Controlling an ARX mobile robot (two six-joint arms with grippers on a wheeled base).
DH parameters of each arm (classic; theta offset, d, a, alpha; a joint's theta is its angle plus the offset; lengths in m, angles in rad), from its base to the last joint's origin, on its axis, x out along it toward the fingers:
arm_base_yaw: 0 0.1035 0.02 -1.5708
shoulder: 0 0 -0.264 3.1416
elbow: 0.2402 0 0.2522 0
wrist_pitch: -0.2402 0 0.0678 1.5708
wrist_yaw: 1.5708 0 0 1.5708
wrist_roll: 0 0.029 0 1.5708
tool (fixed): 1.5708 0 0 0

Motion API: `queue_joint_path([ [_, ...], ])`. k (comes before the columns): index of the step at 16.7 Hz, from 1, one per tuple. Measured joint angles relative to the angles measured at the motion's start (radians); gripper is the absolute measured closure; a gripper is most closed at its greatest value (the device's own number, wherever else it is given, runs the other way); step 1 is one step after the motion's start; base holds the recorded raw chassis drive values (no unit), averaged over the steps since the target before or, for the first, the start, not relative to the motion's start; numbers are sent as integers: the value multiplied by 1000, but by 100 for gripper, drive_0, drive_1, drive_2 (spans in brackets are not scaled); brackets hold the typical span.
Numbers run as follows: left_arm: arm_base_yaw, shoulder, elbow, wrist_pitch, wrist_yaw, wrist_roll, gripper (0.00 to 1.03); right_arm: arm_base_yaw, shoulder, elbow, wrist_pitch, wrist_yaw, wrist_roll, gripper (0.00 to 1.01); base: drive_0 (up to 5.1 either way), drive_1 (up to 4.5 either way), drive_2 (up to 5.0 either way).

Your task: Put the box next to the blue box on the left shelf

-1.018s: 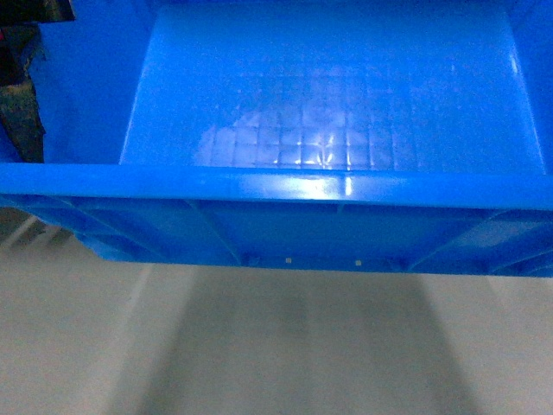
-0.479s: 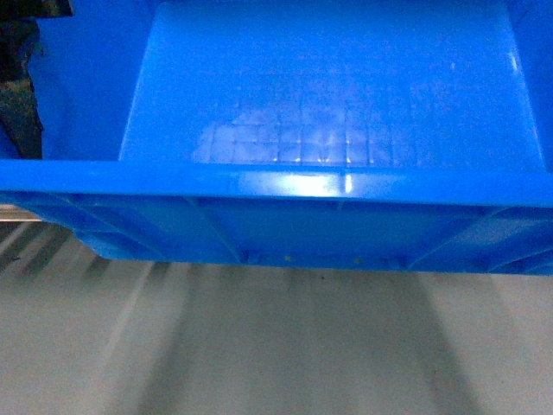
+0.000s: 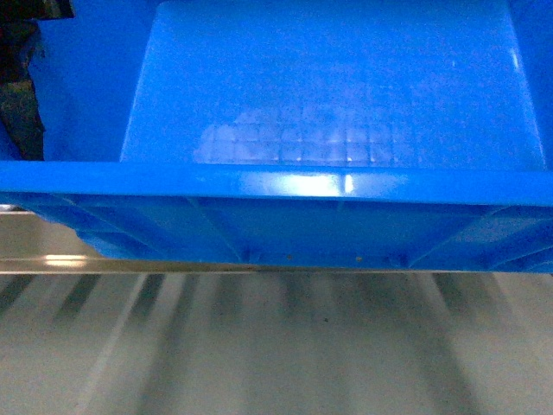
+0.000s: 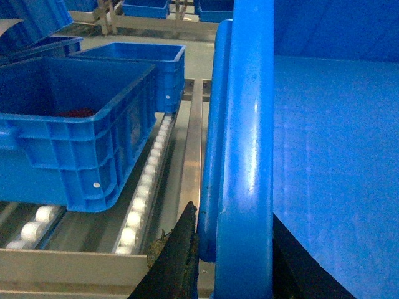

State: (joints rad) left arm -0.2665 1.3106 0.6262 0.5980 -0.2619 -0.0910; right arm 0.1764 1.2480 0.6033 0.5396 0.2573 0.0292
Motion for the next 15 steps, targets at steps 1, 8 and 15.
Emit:
queue_joint_path([
  [1,0,0,0,1,0,2,85,0,0,0,-2,0,3,80,8,425,-408],
  [8,0,0,0,1,0,1,85,0,0,0,-2,0,2,80,4,420,-413],
  [15,0,0,0,-1,0,1,85,0,0,0,-2,0,1,80,1,418,-415],
])
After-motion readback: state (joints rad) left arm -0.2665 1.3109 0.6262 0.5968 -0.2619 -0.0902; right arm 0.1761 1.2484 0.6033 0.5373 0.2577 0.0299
